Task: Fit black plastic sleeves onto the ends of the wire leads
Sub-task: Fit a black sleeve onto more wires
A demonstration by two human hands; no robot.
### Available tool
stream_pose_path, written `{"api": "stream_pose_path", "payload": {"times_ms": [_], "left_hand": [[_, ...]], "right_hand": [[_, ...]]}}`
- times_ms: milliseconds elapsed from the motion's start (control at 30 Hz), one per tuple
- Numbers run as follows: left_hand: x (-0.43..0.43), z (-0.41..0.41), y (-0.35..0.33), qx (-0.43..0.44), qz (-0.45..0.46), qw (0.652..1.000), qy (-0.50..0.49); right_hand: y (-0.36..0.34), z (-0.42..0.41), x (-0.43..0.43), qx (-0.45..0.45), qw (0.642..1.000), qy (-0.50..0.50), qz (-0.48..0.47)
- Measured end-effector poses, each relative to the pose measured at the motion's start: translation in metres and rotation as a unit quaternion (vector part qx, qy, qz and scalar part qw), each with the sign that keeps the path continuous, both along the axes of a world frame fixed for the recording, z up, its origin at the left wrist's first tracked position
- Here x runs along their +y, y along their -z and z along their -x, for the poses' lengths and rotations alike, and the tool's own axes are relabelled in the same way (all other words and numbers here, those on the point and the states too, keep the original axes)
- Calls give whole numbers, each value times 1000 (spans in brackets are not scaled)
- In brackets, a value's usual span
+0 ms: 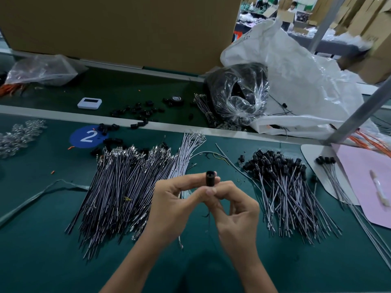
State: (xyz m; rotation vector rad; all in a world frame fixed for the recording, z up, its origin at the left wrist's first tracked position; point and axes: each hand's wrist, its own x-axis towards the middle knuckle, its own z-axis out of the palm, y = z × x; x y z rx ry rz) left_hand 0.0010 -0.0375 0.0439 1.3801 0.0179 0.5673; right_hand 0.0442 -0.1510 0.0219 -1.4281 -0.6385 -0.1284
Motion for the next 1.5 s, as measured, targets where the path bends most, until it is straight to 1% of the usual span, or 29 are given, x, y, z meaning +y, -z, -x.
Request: {"api": "stream_pose_path", "payload": {"times_ms": [100, 167, 267, 500, 600, 667, 767, 833, 967, 1033, 1100, 1167, 1233, 1400, 1500], "left_hand": [[2, 4, 3, 2, -17, 1000, 14], [1, 6, 5, -1, -19, 1000, 6], [-1, 7, 8, -4, 5, 1000, -15], [-1, 11, 8, -34, -10, 999, -34], [-1, 12, 8, -36, -23, 998, -35], [0, 12, 9, -30, -14, 999, -33], [0, 5, 11, 13, 10, 999, -32], [-1, -1, 14, 55, 66, 996, -23], [1, -10, 26, 124, 121, 984, -38], [5, -17, 33, 146, 154, 976, -52], [11, -23, 41, 172, 154, 970, -73], [15, -27, 50, 202, 128, 968, -82], [16, -29, 56, 219, 105, 967, -77], [15, -32, 62, 232, 46, 971, -44], [15, -33, 64, 236, 34, 970, -43]], "right_hand": [[5, -1, -1, 6, 1000, 12, 23], [6, 0, -2, 10, 999, 6, 32], [5, 1, 0, 9, 999, -1, 41], [5, 5, 3, -13, 999, -9, 45], [5, 6, 3, -23, 999, -9, 41], [6, 6, 2, -27, 999, -6, 46], [9, 5, 2, -9, 997, 9, 73], [12, 5, 2, 26, 995, 12, 100], [14, -3, 2, 88, 987, -36, 131], [12, -14, 0, 101, 978, -58, 171], [11, -37, -1, 97, 972, -20, 212], [11, -74, -2, 61, 961, 61, 261], [9, -119, 1, 27, 940, 112, 322], [4, -228, 27, 14, 874, 141, 465], [4, -271, 48, -23, 835, 132, 533]]}}
